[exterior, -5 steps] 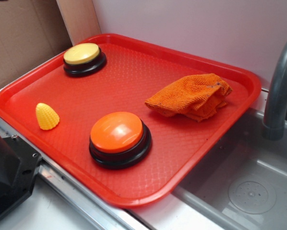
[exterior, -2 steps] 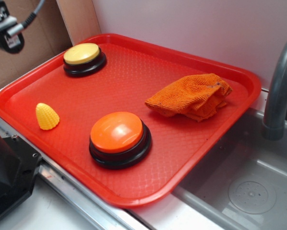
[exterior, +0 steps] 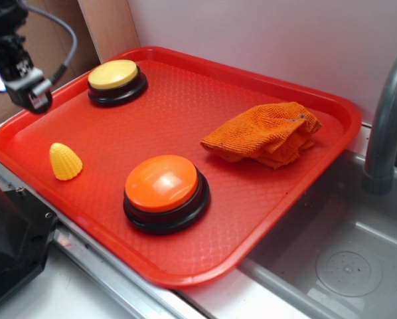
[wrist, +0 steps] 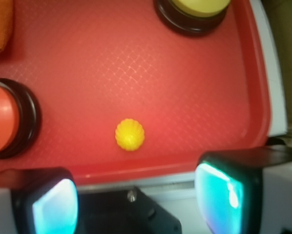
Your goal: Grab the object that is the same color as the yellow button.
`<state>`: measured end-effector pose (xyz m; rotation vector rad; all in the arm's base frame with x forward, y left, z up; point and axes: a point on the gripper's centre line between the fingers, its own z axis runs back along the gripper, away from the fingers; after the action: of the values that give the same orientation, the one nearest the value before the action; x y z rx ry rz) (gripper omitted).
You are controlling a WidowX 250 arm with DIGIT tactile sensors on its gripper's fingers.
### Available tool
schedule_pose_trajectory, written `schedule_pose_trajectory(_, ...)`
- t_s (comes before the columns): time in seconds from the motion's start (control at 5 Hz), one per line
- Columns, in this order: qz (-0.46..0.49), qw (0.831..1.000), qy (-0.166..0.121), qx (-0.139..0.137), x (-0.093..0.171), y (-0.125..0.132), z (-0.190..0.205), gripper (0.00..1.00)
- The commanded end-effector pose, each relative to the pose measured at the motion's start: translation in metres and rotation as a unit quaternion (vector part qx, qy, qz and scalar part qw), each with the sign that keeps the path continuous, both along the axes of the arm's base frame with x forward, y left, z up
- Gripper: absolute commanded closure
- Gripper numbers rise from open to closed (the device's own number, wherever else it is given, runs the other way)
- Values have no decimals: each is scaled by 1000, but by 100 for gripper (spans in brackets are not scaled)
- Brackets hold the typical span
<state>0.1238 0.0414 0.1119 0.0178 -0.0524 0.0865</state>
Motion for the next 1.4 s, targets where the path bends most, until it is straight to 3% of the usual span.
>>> schedule_pose_trajectory(0.0,-17,1000,7,14,7,3,-39,0)
schedule_pose_trajectory(0.4,-30,1000,0,-5,16,4,-76,0)
schedule_pose_trajectory(0.8,-33,999,24,3,18,0,-95,0)
schedule_pose_trajectory(1.0,-26,999,18,5,17,0,-93,100)
schedule_pose_trajectory(1.2,-29,999,17,8,17,0,-88,100)
